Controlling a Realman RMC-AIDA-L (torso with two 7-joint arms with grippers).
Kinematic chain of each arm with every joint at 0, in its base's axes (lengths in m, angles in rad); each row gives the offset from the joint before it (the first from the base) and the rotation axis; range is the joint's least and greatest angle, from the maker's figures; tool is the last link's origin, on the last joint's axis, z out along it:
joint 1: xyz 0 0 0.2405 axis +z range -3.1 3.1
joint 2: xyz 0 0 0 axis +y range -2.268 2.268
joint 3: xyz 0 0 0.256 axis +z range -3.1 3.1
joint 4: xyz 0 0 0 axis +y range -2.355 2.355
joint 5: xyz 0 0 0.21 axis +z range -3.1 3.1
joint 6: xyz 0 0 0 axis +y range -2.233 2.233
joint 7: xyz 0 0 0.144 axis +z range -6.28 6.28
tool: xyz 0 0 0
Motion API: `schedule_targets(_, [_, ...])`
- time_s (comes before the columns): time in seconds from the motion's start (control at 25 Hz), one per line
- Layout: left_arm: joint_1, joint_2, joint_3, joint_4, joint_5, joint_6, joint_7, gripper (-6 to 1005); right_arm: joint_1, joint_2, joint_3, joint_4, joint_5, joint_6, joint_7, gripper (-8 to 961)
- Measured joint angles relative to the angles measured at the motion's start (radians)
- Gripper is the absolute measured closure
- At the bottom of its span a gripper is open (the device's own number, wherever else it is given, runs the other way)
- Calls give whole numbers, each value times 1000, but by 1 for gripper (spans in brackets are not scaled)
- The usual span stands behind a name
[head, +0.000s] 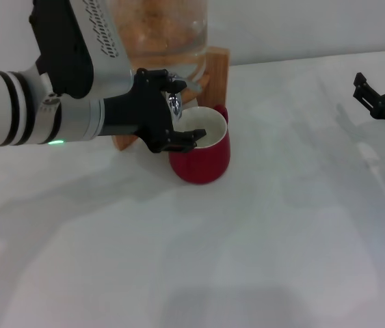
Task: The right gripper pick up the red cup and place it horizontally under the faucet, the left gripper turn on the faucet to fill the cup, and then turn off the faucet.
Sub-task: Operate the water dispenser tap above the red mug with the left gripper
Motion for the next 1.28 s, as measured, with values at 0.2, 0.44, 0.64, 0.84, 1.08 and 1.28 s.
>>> schedule_targets(0.2, [-17,0,0,-23,0,-4,10,186,-1,0,3,-1,0,-1,0,124])
schedule_targets(0.44, [-23,0,1,-28,0,-5,18,186,-2,0,5,-1,0,-3,0,123])
schedule_targets(0.64, [-37,0,4,-39,0,-5,21,186,-1,0,4,-1,0,-3,0,123])
schedule_targets(0.84, [-50,0,7,-54,-4,-5,21,186,-2,0,4,-2,0,-5,0,123])
schedule_targets(1.08, [-59,-1,9,-55,-4,-5,23,186,-3,0,5,0,0,-8,0,124])
schedule_targets(1.28, [-62,-1,9,-58,-4,-5,24,186,-3,0,5,1,0,-8,0,124])
